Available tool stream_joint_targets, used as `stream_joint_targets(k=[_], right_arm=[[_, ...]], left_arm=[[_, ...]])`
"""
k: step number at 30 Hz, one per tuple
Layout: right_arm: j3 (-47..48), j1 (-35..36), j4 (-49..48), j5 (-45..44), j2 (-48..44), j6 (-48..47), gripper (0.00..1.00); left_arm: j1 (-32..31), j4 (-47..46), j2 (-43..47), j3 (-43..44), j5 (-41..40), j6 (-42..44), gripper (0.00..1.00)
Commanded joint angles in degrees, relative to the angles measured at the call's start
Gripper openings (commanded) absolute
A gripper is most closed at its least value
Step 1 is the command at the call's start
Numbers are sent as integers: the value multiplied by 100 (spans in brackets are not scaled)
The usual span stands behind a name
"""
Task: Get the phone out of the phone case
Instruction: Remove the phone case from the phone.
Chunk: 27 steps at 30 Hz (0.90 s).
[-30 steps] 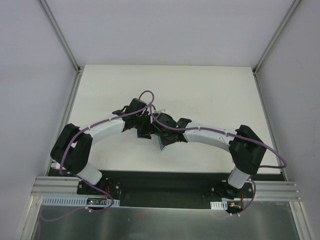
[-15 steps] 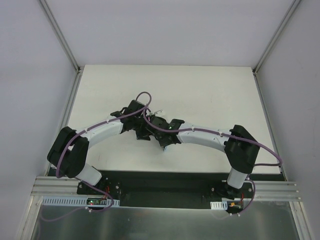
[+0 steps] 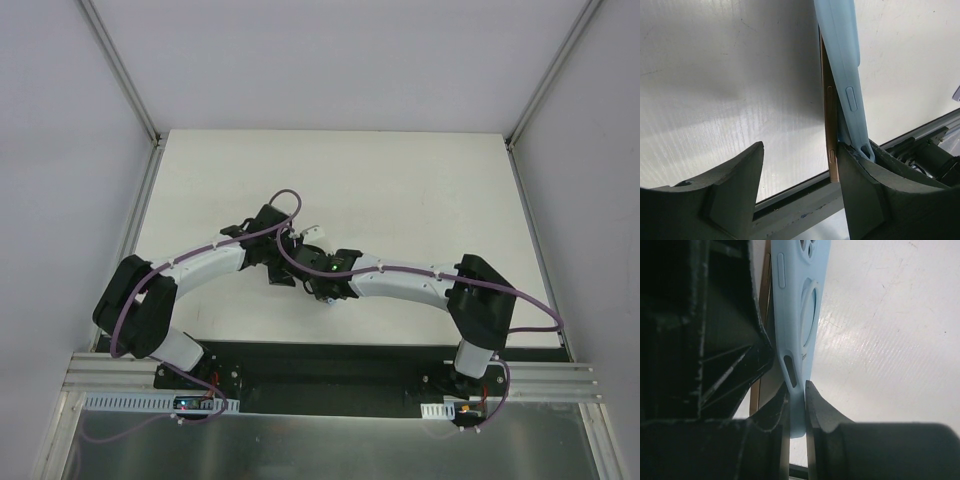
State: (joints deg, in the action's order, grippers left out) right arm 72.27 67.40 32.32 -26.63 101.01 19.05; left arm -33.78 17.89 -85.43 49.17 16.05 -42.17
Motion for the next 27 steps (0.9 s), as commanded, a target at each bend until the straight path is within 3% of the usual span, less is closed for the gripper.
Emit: stream_joint_targets(k=[1,9,18,21,24,27], right_arm=[[174,301,-1034,404,-407,-279,1],[6,248,-1192,440,-530,-24,1],[-230,213,-1623,589,-811,29,1],[-248,169,-1685,668,-872,64,1],[-371,125,-1702,694,-934,108,1],[-687,2,-1615,607,-1127,213,1]], left_arm=[[-182,-136,-185,-249,-341,-1,58],[-208,-1647,-123,-996,398,-572,54],[-515,-1648,-413,-909,153,-661,45],[-665,-1666,-632,-830,144,-731,29],[-691,-1762,-703,-838,152,-766,3],[-604,-1771,-572,-891,152,-705,0]])
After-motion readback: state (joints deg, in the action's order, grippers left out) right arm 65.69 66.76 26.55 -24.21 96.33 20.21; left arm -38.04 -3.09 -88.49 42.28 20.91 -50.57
